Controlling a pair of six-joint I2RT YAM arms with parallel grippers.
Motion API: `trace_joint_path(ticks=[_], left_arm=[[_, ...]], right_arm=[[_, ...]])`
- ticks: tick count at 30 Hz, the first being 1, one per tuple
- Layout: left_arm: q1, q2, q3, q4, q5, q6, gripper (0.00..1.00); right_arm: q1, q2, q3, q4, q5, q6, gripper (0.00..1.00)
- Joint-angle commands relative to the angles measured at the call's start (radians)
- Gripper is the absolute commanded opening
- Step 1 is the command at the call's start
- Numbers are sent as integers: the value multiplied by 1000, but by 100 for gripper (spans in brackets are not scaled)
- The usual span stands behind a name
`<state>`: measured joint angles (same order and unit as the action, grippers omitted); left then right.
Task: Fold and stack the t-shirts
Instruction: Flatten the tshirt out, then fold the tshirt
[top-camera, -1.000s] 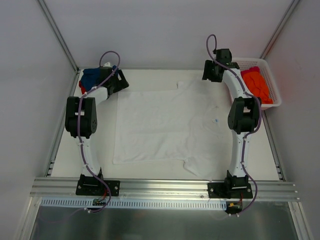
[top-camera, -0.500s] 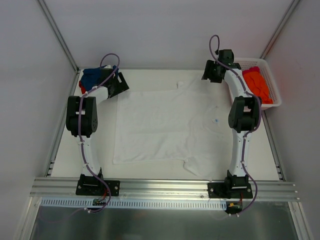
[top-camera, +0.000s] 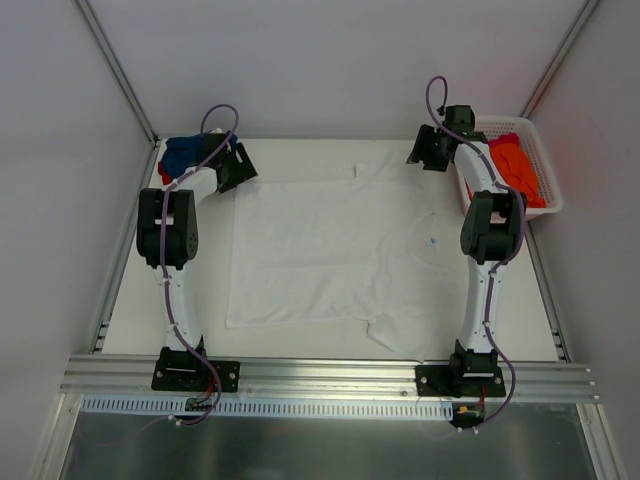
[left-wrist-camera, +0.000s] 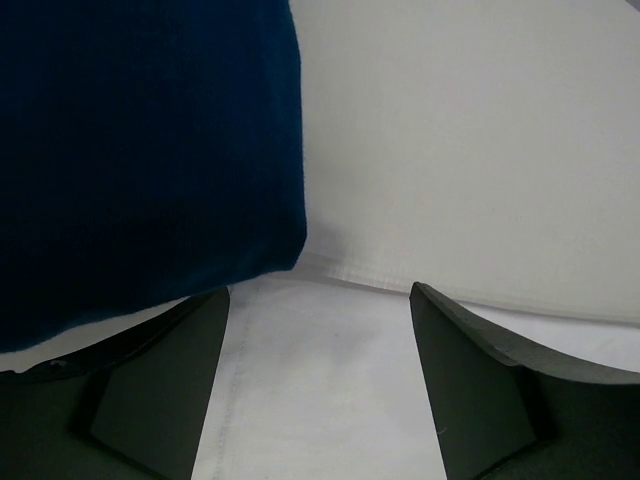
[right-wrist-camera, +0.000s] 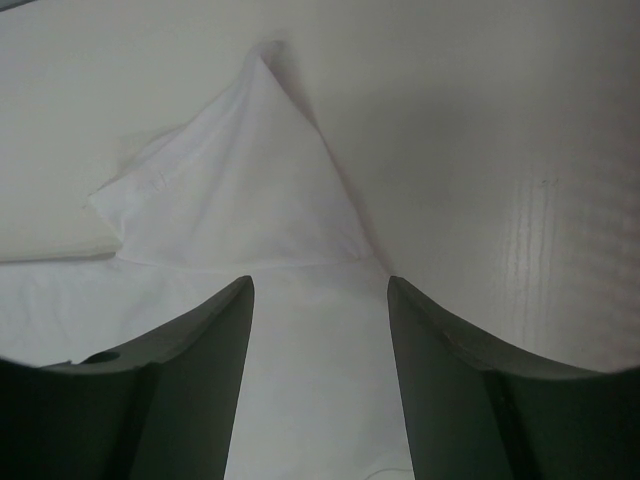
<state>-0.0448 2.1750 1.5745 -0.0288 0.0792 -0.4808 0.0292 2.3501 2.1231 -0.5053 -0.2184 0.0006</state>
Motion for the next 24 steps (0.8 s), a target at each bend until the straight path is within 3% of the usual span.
trace_joint_path(ticks=[1, 10, 14, 15, 16, 18, 19, 24], left_arm=[[13, 8, 48, -59, -10, -21, 75], [14, -11, 35, -80, -64, 4, 77], [14, 6, 51, -97, -48, 2, 71], [14, 12, 61, -100, -44, 5, 67], [14, 17, 68, -106, -38, 5, 52], [14, 25, 82, -121, -33, 8, 43], [14, 26, 84, -125, -33, 7, 28], [14, 31, 93, -134, -33, 10, 14]], right_arm=[[-6, -101, -23, 31, -38, 30, 59], [-8, -130, -58, 54, -58, 53, 59], [-8, -138, -64, 60, -64, 58, 59], [-8, -144, -68, 62, -64, 59, 59], [-8, -144, -69, 63, -65, 59, 59], [-8, -149, -68, 65, -67, 64, 59], [-8, -149, -69, 67, -67, 64, 59], [-6, -144, -71, 71, -68, 67, 59]])
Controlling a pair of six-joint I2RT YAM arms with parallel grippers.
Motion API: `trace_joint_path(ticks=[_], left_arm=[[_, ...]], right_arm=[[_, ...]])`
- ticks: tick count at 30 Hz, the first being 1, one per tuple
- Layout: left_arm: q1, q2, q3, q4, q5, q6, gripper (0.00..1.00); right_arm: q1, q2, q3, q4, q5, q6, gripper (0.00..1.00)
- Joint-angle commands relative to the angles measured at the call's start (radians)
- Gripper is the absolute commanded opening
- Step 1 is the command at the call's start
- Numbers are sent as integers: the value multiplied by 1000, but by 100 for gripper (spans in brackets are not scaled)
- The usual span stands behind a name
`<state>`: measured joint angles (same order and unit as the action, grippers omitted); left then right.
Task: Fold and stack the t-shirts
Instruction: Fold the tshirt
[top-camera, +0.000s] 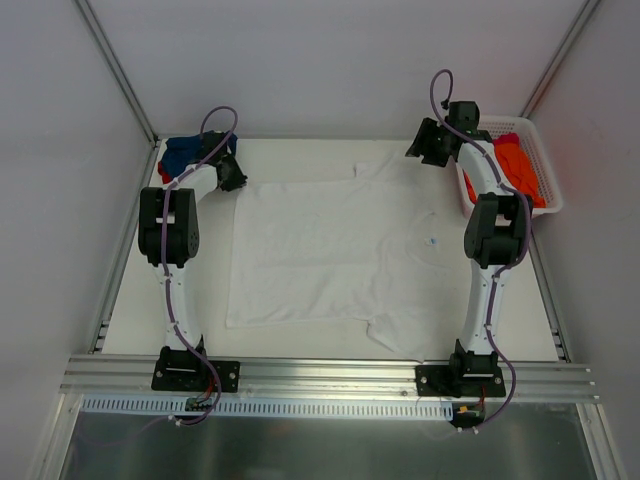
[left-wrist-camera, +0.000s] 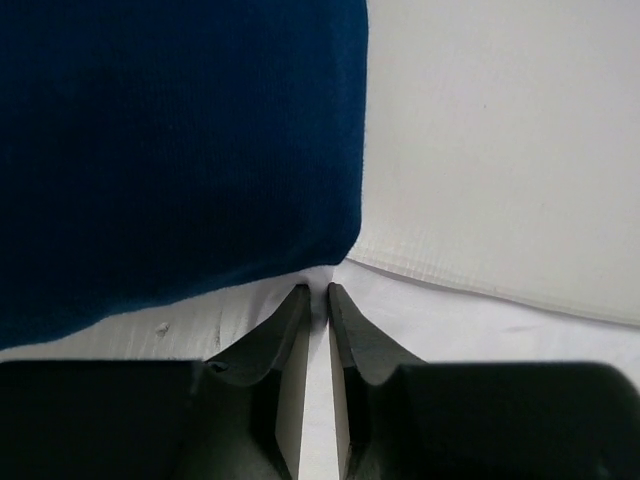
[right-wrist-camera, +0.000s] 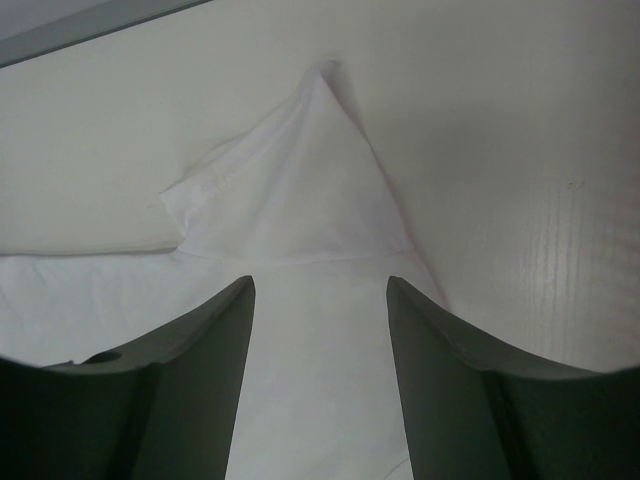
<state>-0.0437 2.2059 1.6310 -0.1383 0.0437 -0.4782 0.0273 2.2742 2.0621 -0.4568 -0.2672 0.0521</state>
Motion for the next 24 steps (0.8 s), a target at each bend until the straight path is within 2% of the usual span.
trace_joint_path(ticks=[1, 5, 16, 24], left_arm=[[13, 0, 38, -26, 1, 6, 13], [13, 2, 40, -30, 1, 6, 0], [13, 3, 44, -37, 4, 9, 0], [13, 3, 43, -37, 7, 7, 0]], right_arm=[[-6, -62, -8, 24, -20, 17, 59], [-9, -19, 22, 21, -23, 23, 59], [-23, 229, 256, -37, -90, 74, 63], [-23, 289, 280, 7, -112, 74, 64]])
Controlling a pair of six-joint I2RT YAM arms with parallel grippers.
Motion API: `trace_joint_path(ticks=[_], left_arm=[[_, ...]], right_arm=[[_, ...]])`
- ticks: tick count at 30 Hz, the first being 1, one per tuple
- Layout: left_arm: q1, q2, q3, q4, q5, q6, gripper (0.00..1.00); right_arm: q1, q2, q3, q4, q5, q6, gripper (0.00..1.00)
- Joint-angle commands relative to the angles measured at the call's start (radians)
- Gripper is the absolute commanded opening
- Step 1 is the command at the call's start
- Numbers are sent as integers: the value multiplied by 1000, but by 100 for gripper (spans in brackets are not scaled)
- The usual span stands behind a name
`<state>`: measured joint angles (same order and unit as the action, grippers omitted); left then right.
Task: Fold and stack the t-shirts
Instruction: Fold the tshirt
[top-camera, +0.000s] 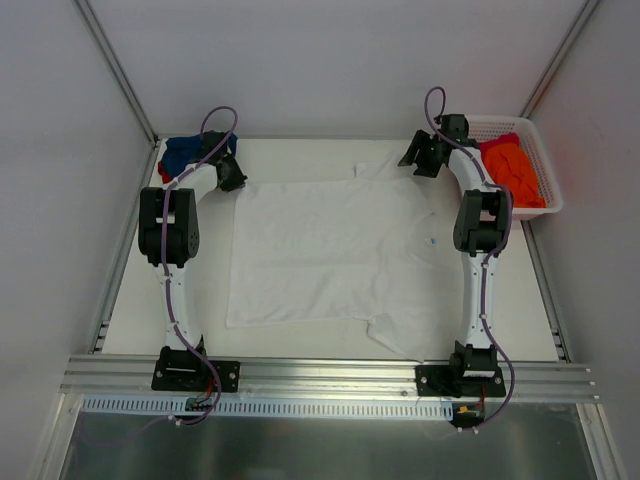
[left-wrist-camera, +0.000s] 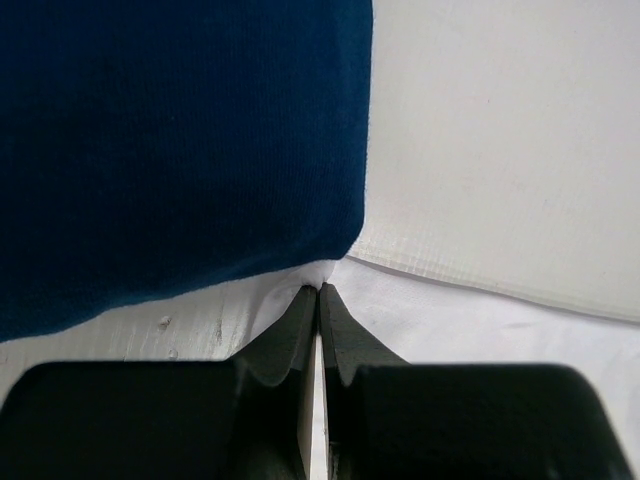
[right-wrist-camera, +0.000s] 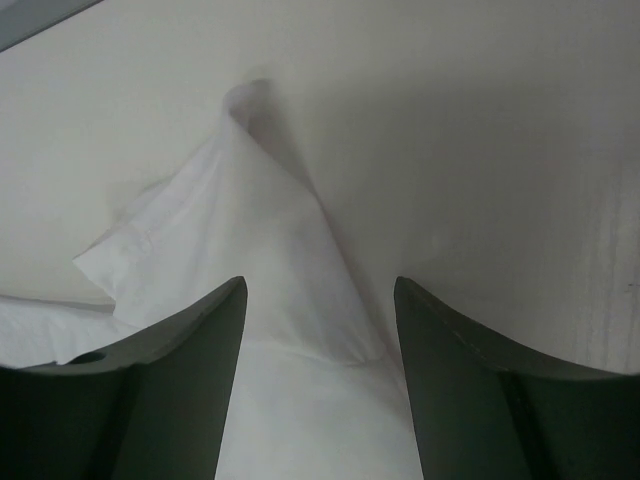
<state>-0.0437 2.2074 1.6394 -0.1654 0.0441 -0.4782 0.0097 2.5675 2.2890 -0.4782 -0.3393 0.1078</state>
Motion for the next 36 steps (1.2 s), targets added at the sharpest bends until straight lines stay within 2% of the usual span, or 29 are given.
trace_joint_path(ticks=[1, 5, 9, 14, 22, 28, 36], left_arm=[[13, 2, 36, -10, 8, 7, 0], [13, 2, 34, -10, 8, 9, 0], [13, 5, 37, -11, 11, 9, 0], [13, 5, 37, -11, 13, 10, 0], [13, 5, 39, -10, 13, 9, 0], [13, 8, 40, -10, 14, 10, 0], [13, 9, 42, -11, 16, 12, 0]], right_arm=[[-4, 3, 56, 30, -40, 18, 64], [-5, 46, 116, 26, -37, 24, 65], [-5, 30, 49, 141, -47, 38, 66], [-2, 62, 70, 214, -66, 62, 66], [-5, 112, 78, 318, -138, 191, 65], [-5, 123, 37, 407, -181, 302, 55], [-5, 123, 32, 415, -193, 309, 37]])
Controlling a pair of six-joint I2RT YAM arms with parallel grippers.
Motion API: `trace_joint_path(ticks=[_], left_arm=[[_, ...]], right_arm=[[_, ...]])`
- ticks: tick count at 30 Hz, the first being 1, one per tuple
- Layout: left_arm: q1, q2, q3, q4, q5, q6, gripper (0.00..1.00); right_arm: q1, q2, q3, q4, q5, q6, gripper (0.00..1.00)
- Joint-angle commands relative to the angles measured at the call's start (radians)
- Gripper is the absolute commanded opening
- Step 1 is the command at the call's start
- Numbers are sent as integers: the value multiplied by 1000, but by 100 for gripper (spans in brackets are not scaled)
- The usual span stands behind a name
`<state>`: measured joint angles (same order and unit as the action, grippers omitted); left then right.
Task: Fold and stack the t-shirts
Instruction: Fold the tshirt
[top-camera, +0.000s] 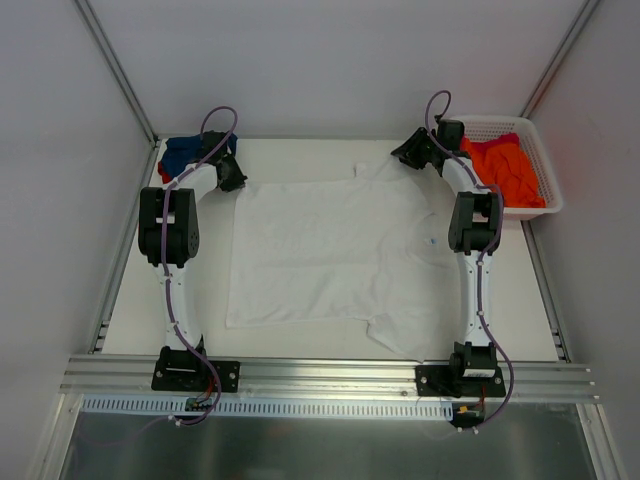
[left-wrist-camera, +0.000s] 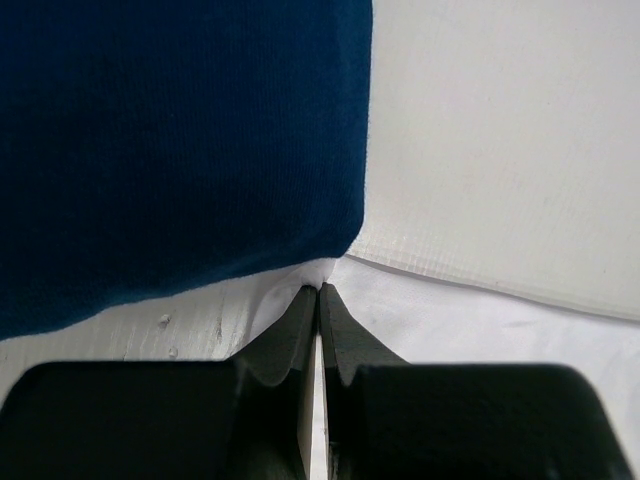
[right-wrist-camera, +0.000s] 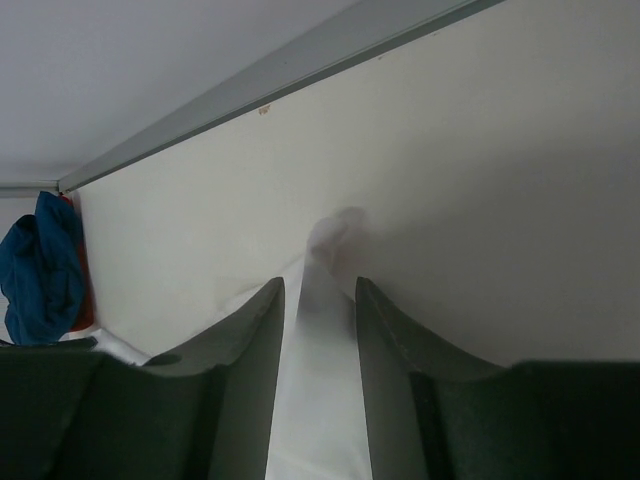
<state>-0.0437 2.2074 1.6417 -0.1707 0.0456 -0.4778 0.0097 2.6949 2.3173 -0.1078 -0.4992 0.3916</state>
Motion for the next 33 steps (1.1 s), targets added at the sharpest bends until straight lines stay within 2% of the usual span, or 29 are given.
trace_joint_path(ticks=[1, 4, 11, 16, 33], left_arm=[[13, 8, 40, -6, 14, 10, 0], [13, 8, 41, -6, 14, 10, 0], [13, 9, 43, -6, 13, 10, 0], [13, 8, 43, -7, 13, 11, 0], [13, -47, 9, -6, 10, 15, 0]], right_arm=[[-5, -4, 4, 45, -33, 29, 36], [-5, -3, 4, 46, -36, 29, 31], [-5, -6, -1, 46, -41, 32, 9], [-5, -23, -29, 46, -41, 24, 0], [-5, -225, -229, 53, -33, -59, 0]])
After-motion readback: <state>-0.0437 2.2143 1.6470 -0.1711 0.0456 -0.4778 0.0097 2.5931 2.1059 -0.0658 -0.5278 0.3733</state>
